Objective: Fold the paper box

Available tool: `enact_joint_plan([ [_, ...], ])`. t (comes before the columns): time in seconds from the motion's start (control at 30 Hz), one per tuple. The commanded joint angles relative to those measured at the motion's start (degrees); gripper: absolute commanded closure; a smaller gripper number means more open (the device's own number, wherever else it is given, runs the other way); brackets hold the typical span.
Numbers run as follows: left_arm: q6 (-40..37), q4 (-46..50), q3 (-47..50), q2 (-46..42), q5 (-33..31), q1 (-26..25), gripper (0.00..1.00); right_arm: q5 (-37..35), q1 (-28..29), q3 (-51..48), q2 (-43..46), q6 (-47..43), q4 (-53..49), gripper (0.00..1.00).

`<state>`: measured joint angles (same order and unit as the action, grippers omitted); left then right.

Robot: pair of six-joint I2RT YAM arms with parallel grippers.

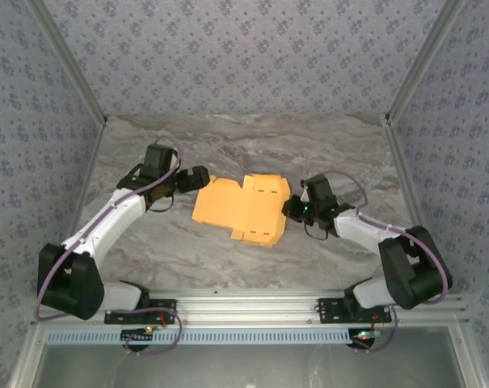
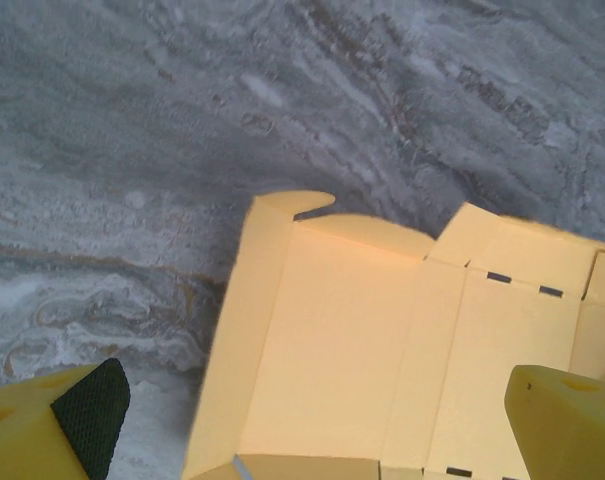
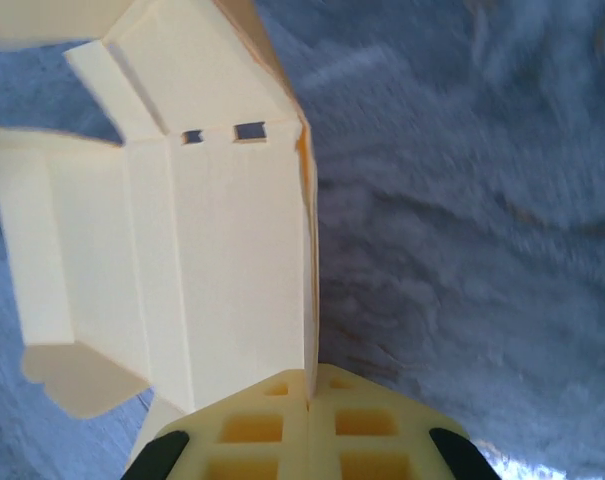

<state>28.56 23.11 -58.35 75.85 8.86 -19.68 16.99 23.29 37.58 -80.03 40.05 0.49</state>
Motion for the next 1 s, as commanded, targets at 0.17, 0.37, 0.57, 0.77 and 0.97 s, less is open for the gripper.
enact_joint_plan([
  [0.17, -6.63, -5.95, -1.44, -5.10, 0.45, -0.43, 0.01, -4.89, 3.48, 24.68, -1.34, -45.41, -29.51, 1.00],
  [0.37, -11.76, -24.18, 7.30, -4.75, 3.61, -0.53, 0.01, -8.09, 3.10, 39.23, -6.26, -59.10, -43.66, 0.98],
  [0.57, -17.09, -41.55, 14.47, -1.96, 10.74, -1.96, 0.01, -13.92, 5.23, 46.00, -12.57, -70.47, -50.77, 0.97],
  [0.77, -28.70, -40.60, 13.59, 1.70, 16.13, -6.69, 0.01, -17.70, 5.89, 51.32, -19.07, -74.85, -56.59, 0.97],
  [0.97, -30.51, -42.16, 12.88, 7.76, 15.32, -9.29, 0.01, -17.40, 7.42, 52.79, -22.44, -76.06, -56.96, 0.97],
])
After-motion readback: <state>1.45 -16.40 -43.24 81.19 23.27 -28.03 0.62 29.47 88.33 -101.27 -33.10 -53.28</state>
